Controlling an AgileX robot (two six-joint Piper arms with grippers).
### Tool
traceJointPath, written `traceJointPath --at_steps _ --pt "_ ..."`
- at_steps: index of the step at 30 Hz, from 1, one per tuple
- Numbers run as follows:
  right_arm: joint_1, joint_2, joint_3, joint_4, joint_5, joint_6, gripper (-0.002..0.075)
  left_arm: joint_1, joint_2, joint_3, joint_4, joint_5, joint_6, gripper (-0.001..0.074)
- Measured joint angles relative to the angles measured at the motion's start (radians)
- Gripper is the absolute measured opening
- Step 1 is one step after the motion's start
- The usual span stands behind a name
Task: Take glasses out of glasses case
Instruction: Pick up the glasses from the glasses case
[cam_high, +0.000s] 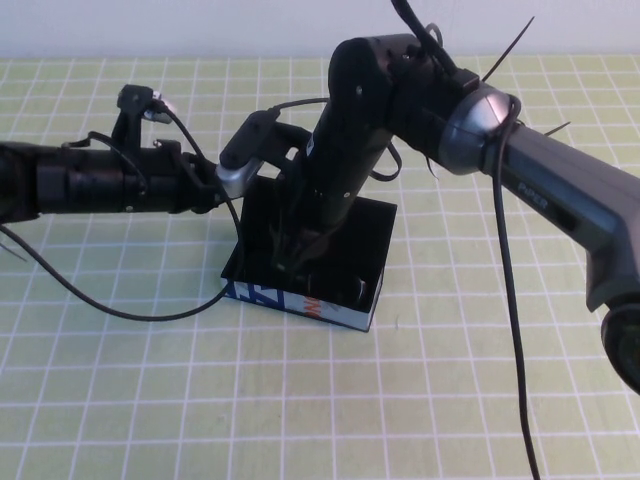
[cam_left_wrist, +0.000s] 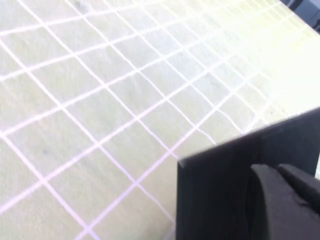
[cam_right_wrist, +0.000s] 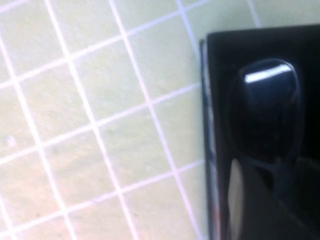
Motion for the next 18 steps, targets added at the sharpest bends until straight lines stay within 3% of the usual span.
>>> traceJointPath --at_steps 8,18 --pt "0.002 0.000 0.058 -0.056 0.000 -0.001 0.0294 0.000 0.069 -0.049 0.020 0.007 -0.078 -0.0004" --pt "0.005 0.000 0.059 -0.082 -0.002 -0.066 0.0320 0.000 0.104 -0.049 0.016 0.007 -0.087 -0.0004"
